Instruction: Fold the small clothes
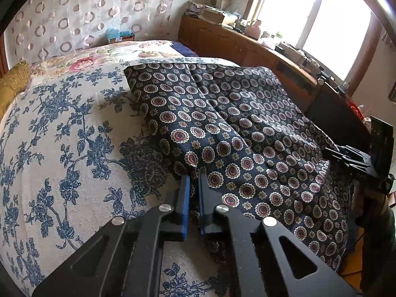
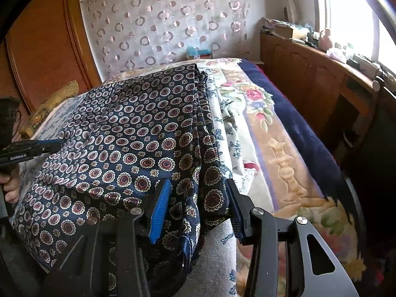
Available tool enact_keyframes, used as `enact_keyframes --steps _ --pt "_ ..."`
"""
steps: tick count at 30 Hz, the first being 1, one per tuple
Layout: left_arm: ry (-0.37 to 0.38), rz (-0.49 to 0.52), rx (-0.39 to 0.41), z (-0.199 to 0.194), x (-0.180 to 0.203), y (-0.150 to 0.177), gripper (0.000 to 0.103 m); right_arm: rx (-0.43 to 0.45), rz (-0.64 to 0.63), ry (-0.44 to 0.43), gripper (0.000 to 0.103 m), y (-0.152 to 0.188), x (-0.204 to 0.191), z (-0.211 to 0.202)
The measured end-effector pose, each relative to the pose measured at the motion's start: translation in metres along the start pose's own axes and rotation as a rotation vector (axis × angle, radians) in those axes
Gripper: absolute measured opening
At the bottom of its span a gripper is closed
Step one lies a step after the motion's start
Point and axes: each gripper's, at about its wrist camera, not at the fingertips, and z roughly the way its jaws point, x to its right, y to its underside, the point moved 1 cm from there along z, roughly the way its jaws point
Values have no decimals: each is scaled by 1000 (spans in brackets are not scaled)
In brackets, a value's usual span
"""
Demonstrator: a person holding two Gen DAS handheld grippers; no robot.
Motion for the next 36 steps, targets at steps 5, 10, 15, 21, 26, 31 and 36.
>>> enact_keyframes --steps 5,10,15,21,26,31,36 --pt "-27 34 63 -12 10 -1 3 4 -10 -25 29 2 -1 -2" --pt "-51 55 111 -25 9 -6 3 -4 -35 -57 10 3 -5 -1" --pt "-78 47 126 -32 -1 -6 3 13 -47 -74 6 -1 -6 -1" --pt "-103 21 137 -42 -20 -3 3 22 -86 -91 6 -5 -16 9" --pt "-150 32 161 -56 -31 1 3 29 -100 -118 6 -7 -19 15" --pt "-208 -9 168 -74 -63 9 3 21 -144 -171 6 -11 -35 32" --pt "-242 -18 161 -86 -82 14 3 7 -189 -212 6 -12 -53 50"
